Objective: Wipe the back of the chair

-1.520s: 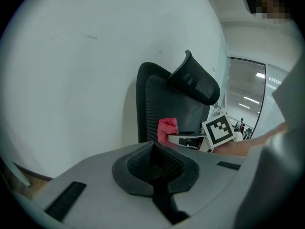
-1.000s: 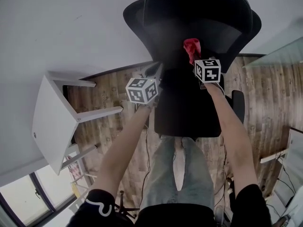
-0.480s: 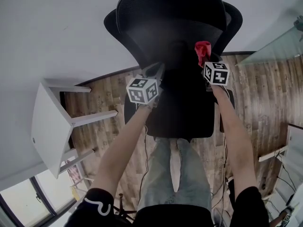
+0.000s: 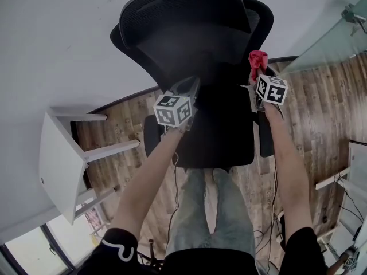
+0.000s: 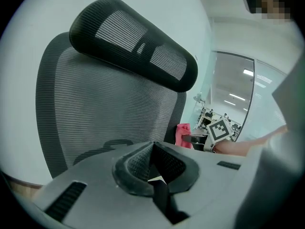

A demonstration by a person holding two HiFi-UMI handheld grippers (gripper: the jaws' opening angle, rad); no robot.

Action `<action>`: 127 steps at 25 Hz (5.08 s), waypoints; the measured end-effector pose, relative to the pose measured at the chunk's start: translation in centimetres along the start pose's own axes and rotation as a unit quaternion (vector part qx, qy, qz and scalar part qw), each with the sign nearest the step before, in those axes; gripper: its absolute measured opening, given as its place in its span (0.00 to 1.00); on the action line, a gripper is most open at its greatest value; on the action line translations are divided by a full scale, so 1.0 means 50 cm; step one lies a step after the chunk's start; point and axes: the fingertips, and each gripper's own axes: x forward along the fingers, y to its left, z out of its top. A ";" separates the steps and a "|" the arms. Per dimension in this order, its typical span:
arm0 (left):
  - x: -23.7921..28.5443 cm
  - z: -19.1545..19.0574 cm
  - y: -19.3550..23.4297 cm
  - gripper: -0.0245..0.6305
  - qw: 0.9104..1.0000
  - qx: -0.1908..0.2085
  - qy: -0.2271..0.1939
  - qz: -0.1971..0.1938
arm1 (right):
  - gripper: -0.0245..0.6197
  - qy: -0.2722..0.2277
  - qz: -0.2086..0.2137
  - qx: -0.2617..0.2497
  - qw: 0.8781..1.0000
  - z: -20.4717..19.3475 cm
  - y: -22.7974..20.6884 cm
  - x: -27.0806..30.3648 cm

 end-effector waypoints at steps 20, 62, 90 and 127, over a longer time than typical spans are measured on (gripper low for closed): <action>-0.065 -0.075 0.053 0.07 1.000 -0.013 0.003 0.000 | 0.15 0.016 0.146 -0.078 0.986 -0.107 0.251 -0.027; -0.373 -0.196 0.462 0.07 0.989 -0.096 -0.006 0.111 | 0.15 0.104 0.222 -0.093 0.965 -0.266 0.807 0.167; -0.219 -0.206 0.216 0.07 0.995 -0.067 0.018 0.071 | 0.15 0.095 0.101 -0.018 0.990 -0.219 0.357 0.093; -0.414 0.029 -0.198 0.07 0.993 0.023 -0.093 0.073 | 0.15 0.006 0.252 0.045 0.967 0.019 0.321 -0.472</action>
